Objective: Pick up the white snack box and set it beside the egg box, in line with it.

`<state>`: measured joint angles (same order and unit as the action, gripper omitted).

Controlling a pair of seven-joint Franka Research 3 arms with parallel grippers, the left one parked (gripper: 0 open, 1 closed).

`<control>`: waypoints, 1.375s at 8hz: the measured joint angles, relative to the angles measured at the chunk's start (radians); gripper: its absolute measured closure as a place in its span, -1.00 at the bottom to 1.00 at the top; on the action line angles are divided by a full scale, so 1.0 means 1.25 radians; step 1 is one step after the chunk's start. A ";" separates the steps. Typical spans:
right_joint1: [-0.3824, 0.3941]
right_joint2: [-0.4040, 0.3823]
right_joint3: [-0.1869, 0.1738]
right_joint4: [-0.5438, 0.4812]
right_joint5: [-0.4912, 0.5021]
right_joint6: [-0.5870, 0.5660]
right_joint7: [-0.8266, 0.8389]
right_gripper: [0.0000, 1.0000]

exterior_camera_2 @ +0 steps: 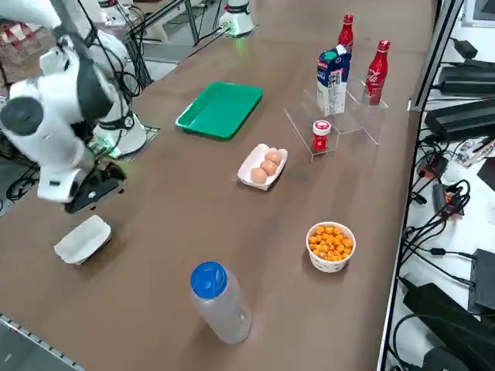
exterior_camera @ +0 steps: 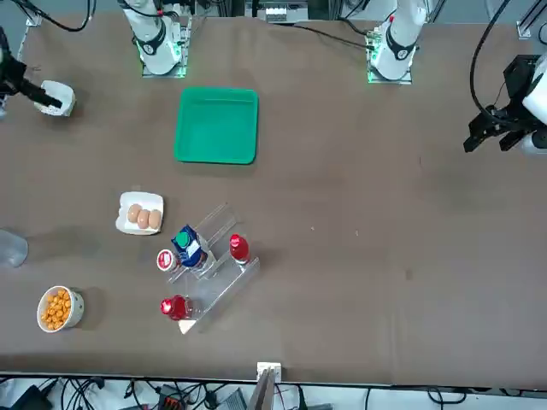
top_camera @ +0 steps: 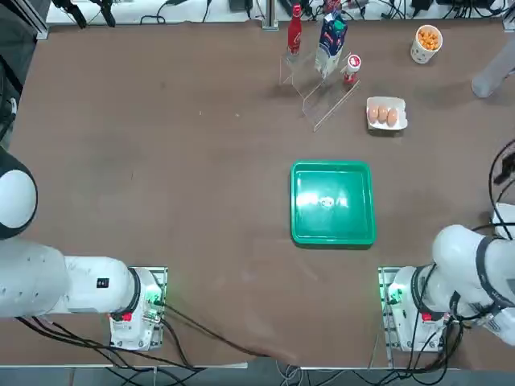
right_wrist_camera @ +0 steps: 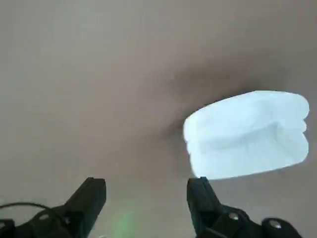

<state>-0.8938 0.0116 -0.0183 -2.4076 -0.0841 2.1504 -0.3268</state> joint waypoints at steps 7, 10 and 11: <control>-0.107 0.114 0.002 -0.138 0.000 0.391 -0.168 -0.74; -0.113 0.121 0.003 -0.138 0.000 0.407 -0.179 0.22; -0.113 0.119 0.003 -0.137 0.000 0.407 -0.180 0.59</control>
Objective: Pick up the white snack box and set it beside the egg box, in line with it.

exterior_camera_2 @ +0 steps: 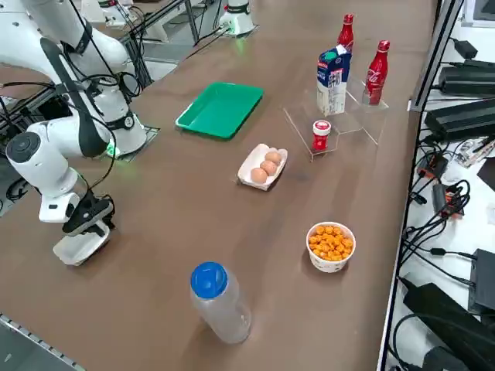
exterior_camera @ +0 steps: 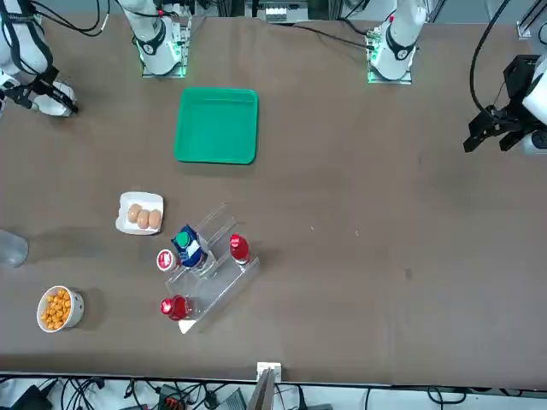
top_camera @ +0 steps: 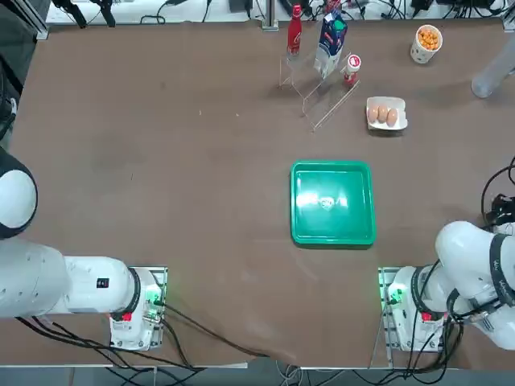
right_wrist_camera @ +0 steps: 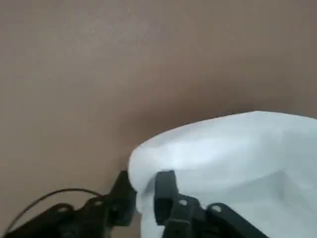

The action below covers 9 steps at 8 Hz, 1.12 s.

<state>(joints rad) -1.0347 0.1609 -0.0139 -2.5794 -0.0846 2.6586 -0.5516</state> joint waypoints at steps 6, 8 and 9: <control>0.105 -0.167 0.034 0.133 0.001 -0.340 0.010 0.96; 0.228 -0.211 0.039 0.264 0.002 -0.528 0.077 0.96; 0.298 -0.188 0.041 0.337 0.003 -0.576 0.138 0.96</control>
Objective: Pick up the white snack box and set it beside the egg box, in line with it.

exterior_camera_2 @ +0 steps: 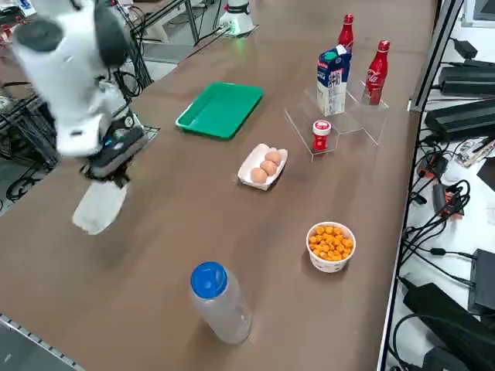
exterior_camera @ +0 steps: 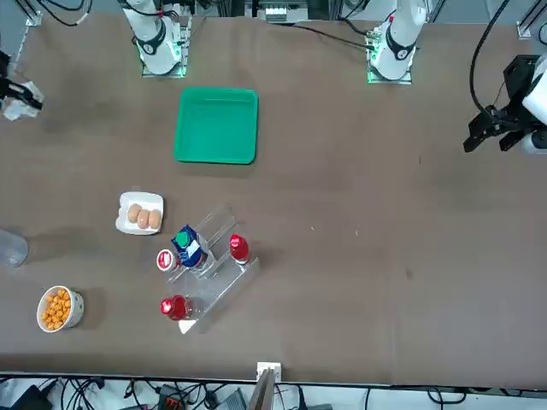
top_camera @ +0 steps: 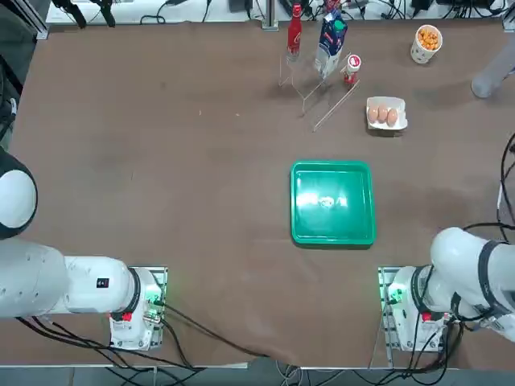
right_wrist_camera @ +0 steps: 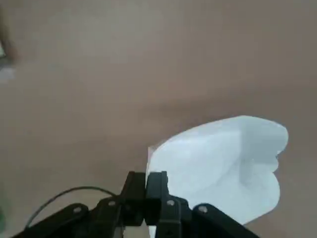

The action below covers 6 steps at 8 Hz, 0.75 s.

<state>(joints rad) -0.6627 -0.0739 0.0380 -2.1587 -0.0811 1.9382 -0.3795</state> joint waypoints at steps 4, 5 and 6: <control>0.254 0.300 0.001 0.259 -0.039 0.015 0.271 0.96; 0.298 0.362 0.001 0.296 -0.096 0.021 0.346 0.96; 0.332 0.403 0.000 0.309 -0.129 0.036 0.415 0.96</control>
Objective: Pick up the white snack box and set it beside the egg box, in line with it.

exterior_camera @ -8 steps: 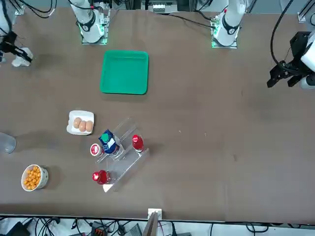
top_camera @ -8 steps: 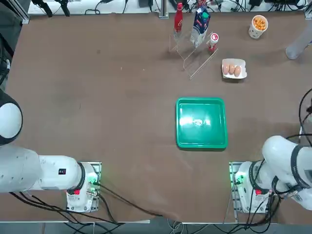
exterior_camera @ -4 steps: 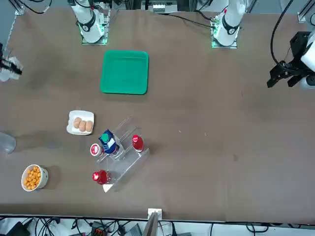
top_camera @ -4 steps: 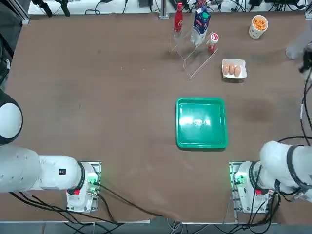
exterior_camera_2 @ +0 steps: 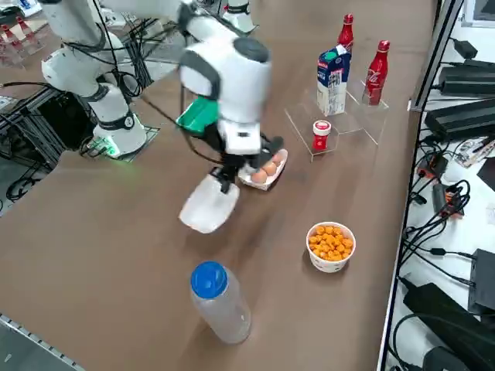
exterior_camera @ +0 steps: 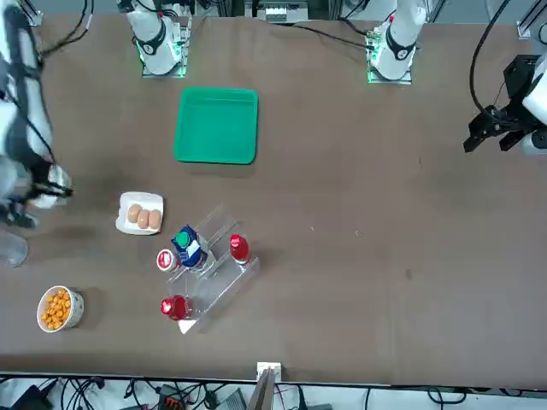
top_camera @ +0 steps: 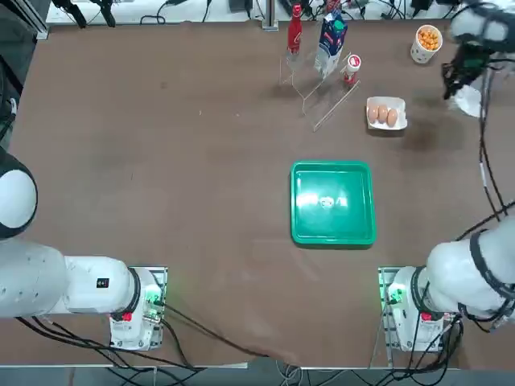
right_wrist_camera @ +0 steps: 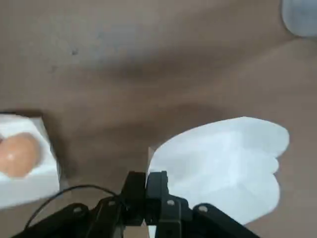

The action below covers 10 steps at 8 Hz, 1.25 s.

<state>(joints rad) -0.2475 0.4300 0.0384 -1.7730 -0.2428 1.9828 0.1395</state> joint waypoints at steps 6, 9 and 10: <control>0.066 0.083 -0.001 -0.003 -0.019 0.089 0.056 0.96; 0.072 0.092 -0.007 -0.027 -0.038 0.109 0.007 0.96; 0.072 0.093 -0.011 -0.043 -0.038 0.129 0.001 0.96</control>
<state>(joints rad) -0.1575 0.5460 0.0250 -1.8264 -0.2907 2.1442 0.1403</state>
